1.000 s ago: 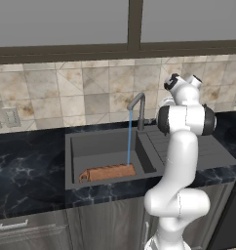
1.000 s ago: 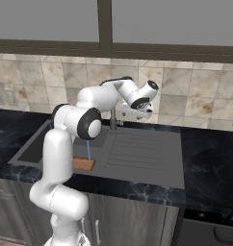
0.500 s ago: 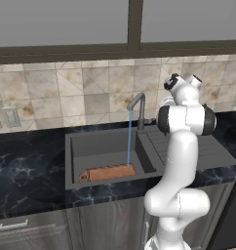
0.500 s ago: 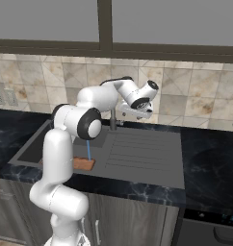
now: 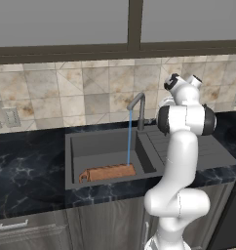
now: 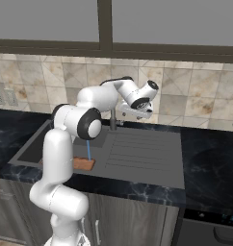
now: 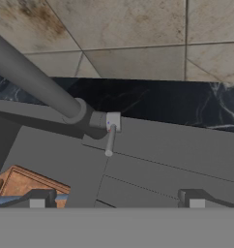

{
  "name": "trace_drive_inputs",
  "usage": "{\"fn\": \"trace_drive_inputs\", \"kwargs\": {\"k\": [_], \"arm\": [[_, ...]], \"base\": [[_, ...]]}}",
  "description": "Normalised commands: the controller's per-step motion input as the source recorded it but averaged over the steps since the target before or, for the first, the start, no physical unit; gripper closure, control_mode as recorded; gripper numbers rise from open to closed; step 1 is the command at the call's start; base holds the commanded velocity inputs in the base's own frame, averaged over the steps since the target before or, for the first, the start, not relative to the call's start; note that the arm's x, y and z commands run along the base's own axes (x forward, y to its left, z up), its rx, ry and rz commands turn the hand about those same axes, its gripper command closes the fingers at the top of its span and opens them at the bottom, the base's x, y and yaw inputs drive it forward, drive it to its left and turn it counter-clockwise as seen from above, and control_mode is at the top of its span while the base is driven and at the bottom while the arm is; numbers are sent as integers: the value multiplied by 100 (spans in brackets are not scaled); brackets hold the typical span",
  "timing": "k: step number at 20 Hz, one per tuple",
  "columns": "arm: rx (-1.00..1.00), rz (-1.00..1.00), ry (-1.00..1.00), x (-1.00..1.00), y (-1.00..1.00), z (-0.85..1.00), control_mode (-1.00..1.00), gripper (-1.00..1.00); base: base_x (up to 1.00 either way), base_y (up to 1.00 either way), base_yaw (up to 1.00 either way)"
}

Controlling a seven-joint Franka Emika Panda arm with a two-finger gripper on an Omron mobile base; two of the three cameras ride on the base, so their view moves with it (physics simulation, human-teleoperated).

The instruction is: Turn on the sink faucet with hot water and rinse the cutting board for ten seconds, then turn off the faucet. Push the cutting board to reach the water if necessary.

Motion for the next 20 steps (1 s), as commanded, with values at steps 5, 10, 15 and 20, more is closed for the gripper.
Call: {"fn": "trace_drive_inputs", "kwargs": {"k": [5,10,15,20], "arm": [[0,0,0,0,0,0,-100,-100],[0,0,0,0,0,0,-100,-100],[0,0,0,0,0,0,-100,-100],[0,0,0,15,-1,-5,-100,-100]], "base": [[0,0,0],[0,0,0],[0,0,0],[0,0,0]]}}
